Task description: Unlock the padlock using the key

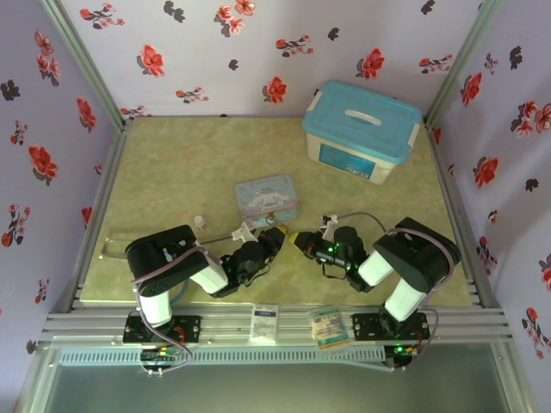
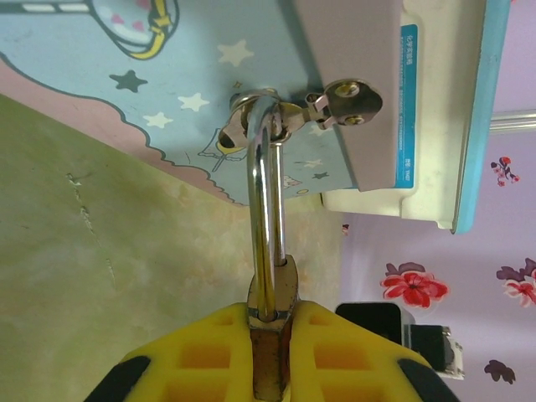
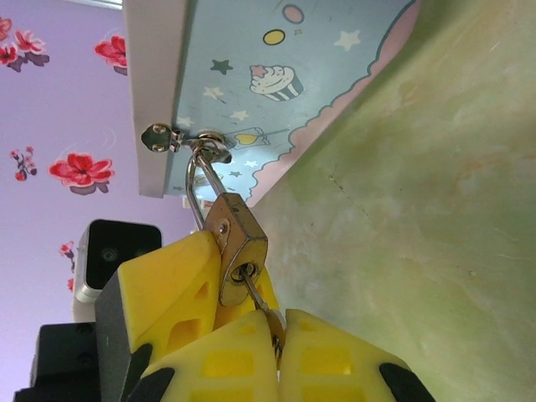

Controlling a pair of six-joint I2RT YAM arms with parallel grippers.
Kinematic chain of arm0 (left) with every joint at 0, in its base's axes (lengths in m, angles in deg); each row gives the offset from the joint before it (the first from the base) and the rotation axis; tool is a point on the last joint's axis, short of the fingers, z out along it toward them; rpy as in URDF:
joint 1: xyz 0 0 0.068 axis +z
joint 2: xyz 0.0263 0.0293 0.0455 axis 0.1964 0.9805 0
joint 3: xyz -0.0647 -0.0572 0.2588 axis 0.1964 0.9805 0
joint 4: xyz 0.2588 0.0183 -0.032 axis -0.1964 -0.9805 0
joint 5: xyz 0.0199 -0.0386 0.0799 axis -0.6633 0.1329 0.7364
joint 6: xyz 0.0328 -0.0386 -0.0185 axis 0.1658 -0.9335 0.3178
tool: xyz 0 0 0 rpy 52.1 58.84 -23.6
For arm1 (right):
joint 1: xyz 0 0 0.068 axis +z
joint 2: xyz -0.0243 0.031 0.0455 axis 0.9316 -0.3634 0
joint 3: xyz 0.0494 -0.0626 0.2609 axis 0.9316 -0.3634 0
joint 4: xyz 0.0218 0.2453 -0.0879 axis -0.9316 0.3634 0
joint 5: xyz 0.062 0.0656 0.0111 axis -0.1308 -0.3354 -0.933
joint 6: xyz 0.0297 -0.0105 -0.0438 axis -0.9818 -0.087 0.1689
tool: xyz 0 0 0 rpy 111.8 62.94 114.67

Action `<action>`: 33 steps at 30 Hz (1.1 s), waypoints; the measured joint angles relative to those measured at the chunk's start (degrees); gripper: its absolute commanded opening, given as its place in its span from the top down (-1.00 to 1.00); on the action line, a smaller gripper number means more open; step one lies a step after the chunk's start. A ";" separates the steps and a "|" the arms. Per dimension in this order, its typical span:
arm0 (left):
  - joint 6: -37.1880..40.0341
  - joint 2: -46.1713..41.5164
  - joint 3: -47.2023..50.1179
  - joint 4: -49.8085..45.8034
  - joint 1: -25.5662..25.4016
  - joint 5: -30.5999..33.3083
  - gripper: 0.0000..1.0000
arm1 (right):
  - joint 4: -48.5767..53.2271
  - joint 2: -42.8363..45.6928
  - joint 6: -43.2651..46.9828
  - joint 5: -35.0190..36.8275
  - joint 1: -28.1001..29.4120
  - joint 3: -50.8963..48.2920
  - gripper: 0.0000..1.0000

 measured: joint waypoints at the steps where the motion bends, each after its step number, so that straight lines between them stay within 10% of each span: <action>1: 0.00 0.00 0.00 0.15 0.00 0.00 1.00 | -0.11 0.04 -0.37 -0.61 -0.31 0.00 1.00; 33: -1.68 2.23 -0.81 3.30 -1.60 -1.33 1.00 | 13.97 13.14 2.25 1.62 -0.57 -2.45 1.00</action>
